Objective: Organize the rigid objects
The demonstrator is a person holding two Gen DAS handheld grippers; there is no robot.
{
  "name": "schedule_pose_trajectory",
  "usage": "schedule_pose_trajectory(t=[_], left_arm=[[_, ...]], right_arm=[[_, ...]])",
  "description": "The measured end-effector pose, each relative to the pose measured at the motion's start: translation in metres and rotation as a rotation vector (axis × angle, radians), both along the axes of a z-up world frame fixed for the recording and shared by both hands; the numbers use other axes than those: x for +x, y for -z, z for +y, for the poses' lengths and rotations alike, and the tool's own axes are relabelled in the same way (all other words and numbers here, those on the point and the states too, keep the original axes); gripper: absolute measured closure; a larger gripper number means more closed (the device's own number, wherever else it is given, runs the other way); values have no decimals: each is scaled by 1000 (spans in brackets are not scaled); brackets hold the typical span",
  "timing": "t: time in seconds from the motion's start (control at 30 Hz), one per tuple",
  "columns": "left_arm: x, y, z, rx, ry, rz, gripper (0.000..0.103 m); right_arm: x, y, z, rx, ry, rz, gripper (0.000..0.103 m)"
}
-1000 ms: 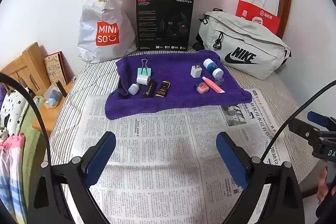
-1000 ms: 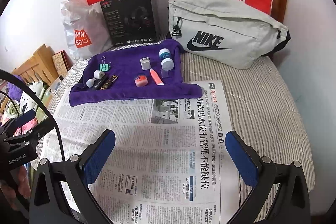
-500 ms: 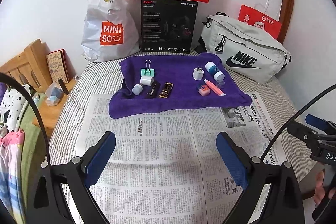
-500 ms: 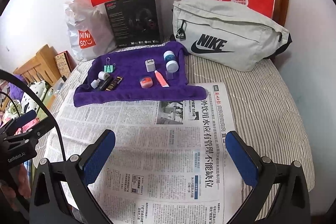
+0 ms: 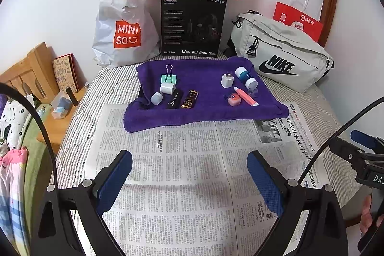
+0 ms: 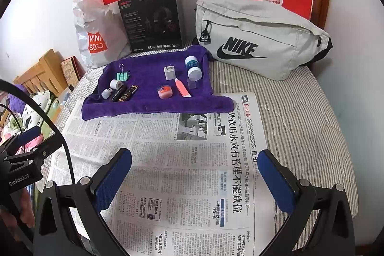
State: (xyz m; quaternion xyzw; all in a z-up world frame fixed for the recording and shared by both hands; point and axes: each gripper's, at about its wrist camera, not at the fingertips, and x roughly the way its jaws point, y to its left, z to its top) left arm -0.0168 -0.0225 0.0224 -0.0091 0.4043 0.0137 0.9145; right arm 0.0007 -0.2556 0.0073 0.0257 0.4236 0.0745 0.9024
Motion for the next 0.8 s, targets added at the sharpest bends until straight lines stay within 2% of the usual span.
schedule_pose_trajectory(t=[0.8], left_arm=[[1, 2, 4, -1, -11, 9, 6]], right_arm=[[0, -2, 4, -8, -7, -6, 0]])
